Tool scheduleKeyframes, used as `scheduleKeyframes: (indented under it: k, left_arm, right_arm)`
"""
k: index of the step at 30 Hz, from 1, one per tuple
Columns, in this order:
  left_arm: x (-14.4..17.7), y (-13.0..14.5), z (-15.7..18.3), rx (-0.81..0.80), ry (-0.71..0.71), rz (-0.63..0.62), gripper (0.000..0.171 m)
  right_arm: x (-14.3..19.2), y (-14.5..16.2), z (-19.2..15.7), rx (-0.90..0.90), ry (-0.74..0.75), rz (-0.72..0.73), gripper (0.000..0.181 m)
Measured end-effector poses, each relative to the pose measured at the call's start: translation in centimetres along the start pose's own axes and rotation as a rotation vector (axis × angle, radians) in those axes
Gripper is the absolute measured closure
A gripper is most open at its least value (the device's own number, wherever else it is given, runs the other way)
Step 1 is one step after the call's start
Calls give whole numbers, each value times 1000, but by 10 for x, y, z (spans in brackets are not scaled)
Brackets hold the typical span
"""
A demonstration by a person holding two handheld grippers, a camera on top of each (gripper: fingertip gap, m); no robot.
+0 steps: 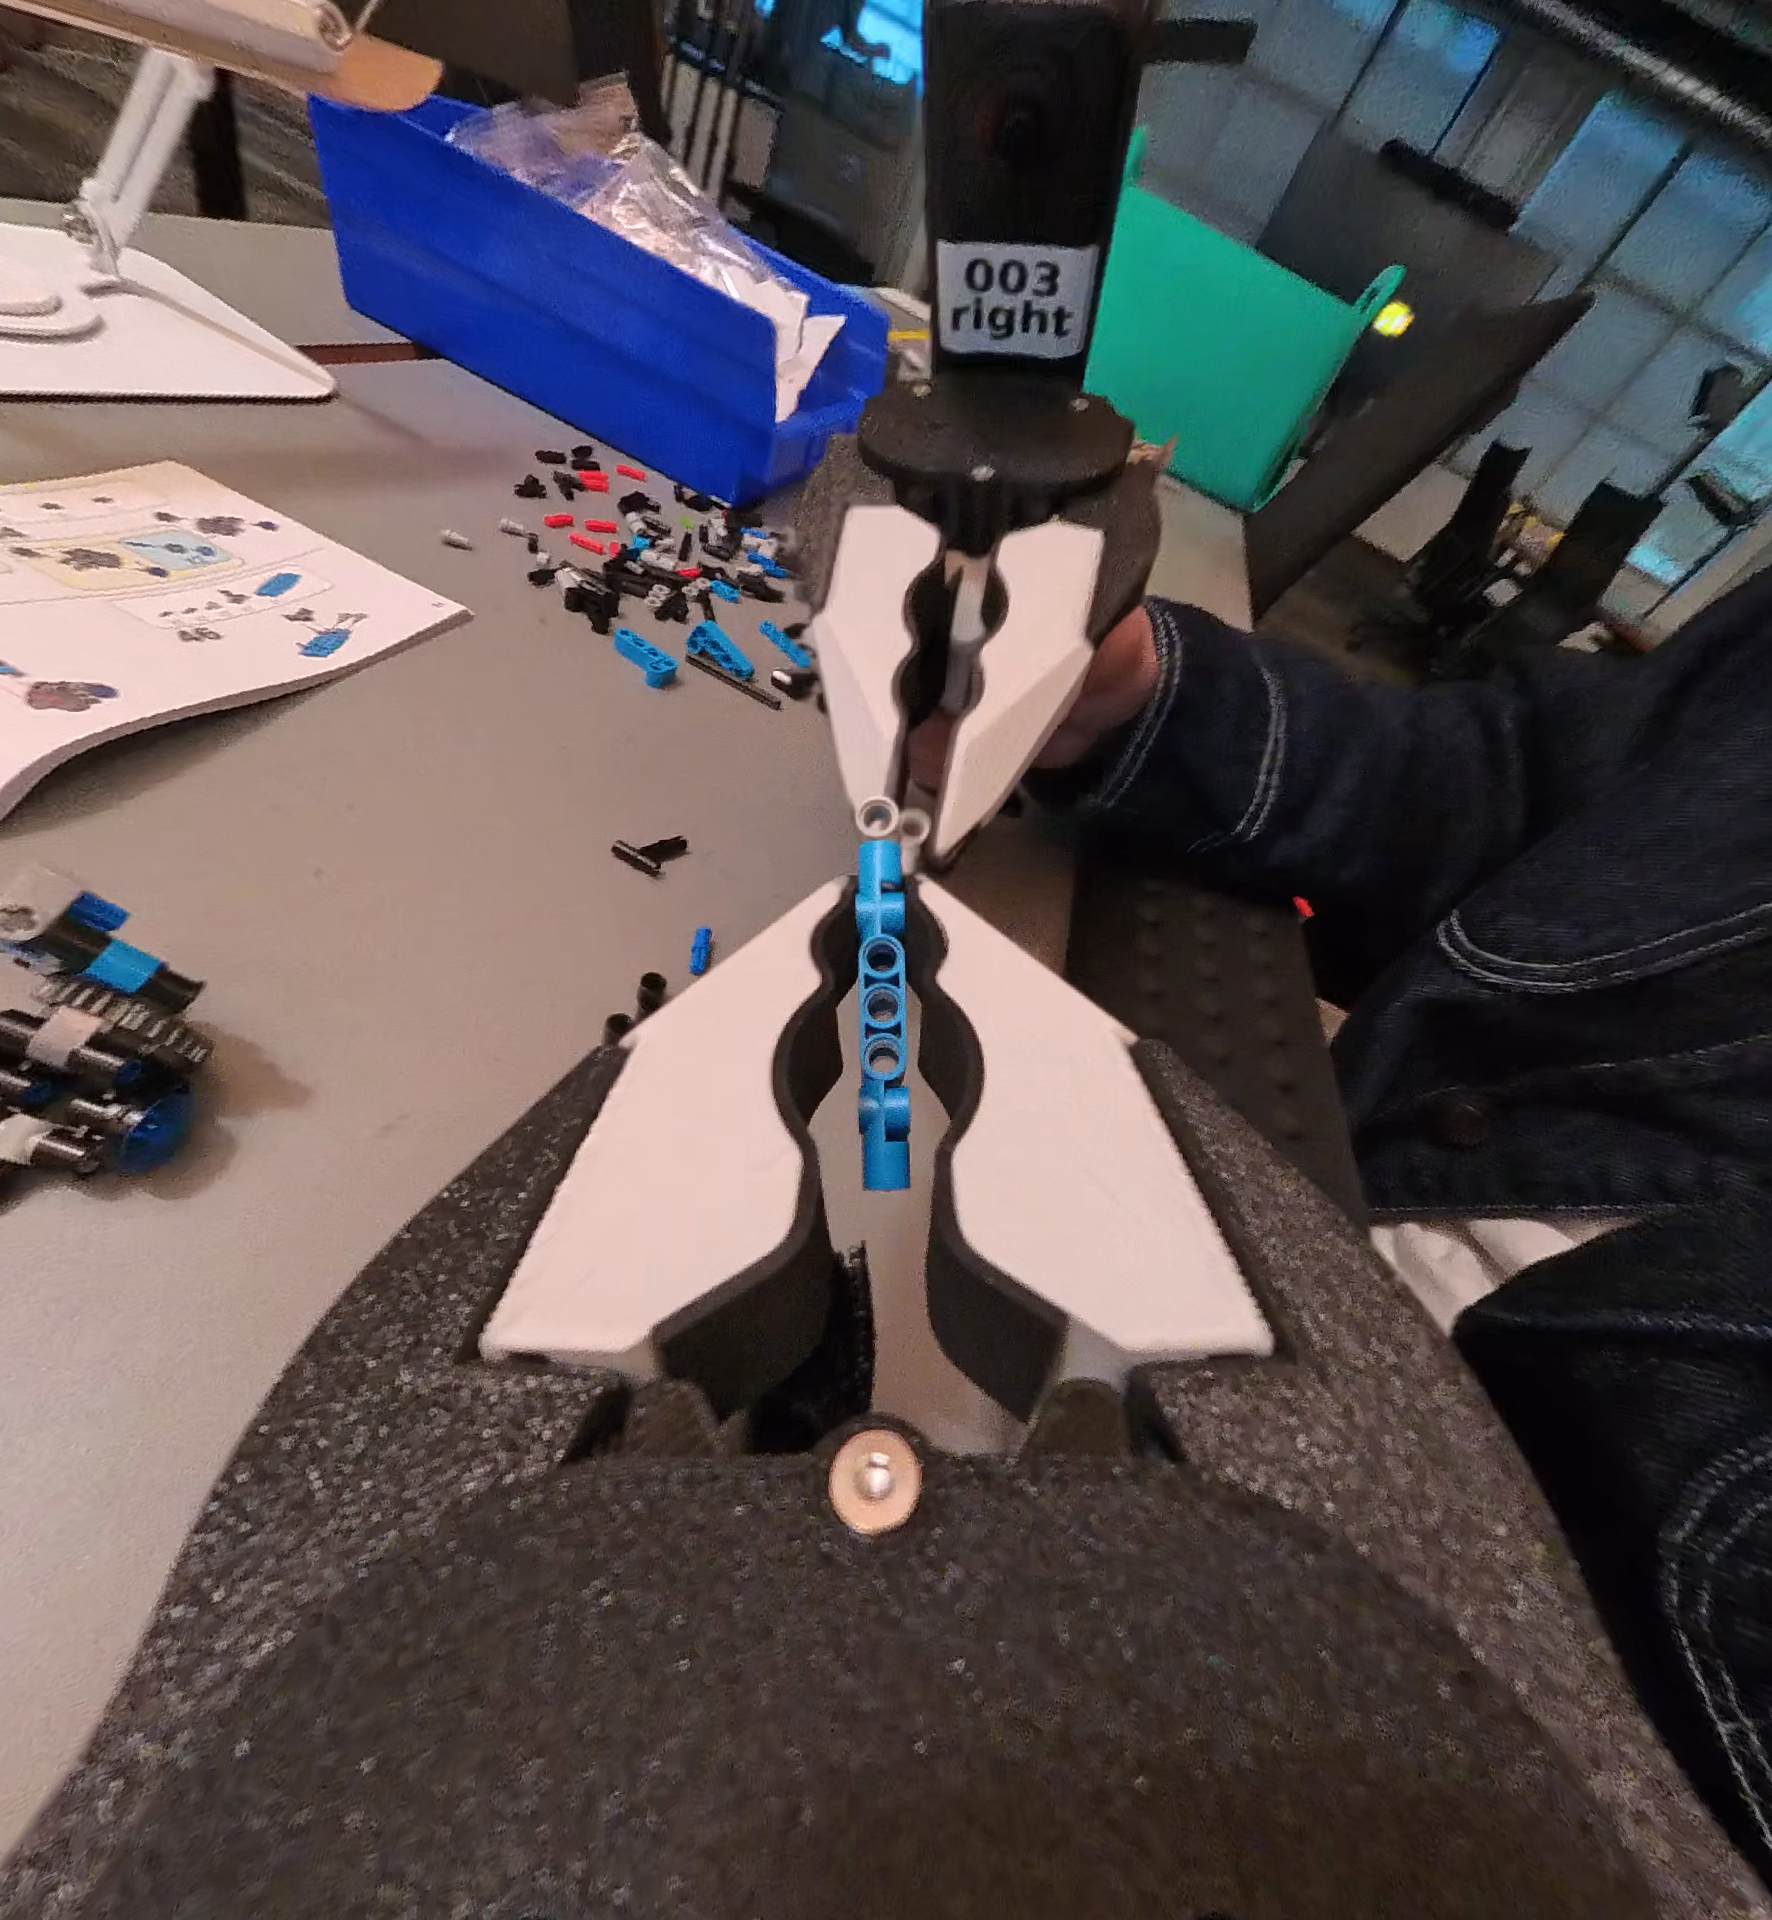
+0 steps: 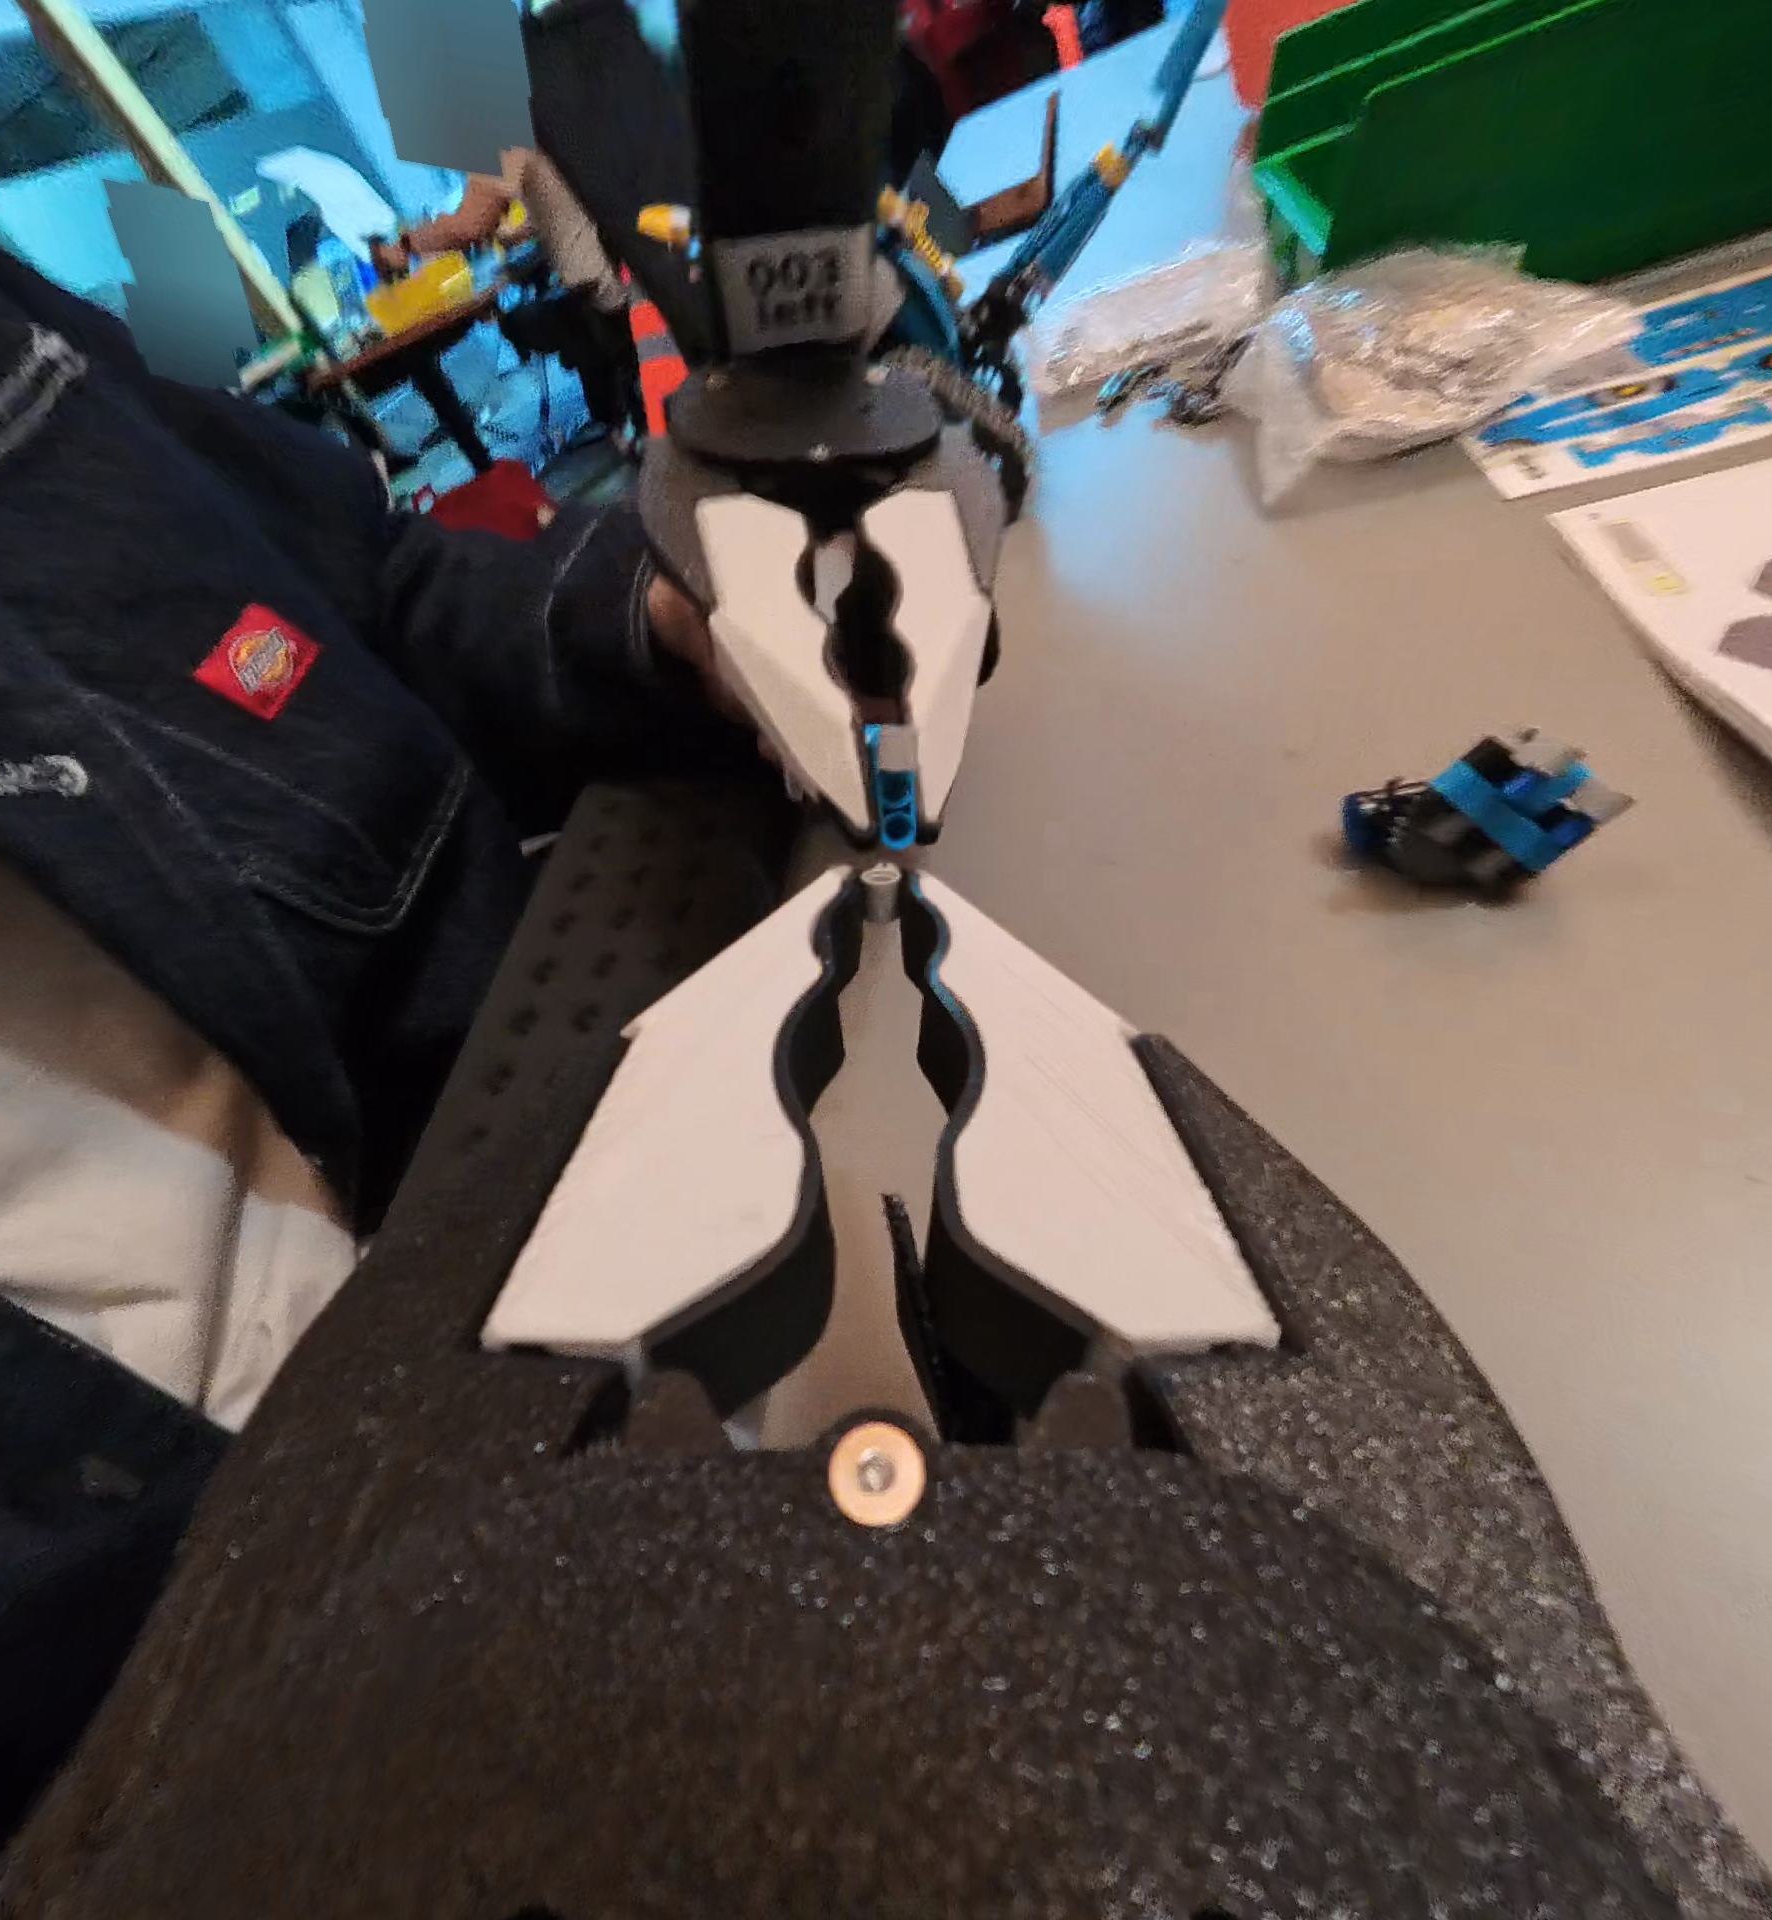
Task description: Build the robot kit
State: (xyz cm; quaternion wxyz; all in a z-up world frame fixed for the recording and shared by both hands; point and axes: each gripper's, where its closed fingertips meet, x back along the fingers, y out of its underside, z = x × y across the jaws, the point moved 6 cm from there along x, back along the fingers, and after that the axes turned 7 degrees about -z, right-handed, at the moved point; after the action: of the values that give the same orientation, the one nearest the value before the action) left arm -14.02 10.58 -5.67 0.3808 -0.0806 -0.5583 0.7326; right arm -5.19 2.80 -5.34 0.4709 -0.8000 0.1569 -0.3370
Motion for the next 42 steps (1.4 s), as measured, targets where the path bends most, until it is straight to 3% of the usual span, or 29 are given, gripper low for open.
scheduleKeyframes:
  k: [14, 22, 42]
  left_arm:
    - [3, 4, 5, -55, 22, -25, 165]
    - [-2, 7, 5, -130, -48, -55, 166]
    - [-12, 15, 14, -256, -67, -123, 166]
  right_arm:
    - [-9, -4, -2, 16, -47, -3, 175]
    - [-11, 0, 0, 5, -35, -42, 175]
    - [-12, 13, 2, -108, -236, -101, 175]
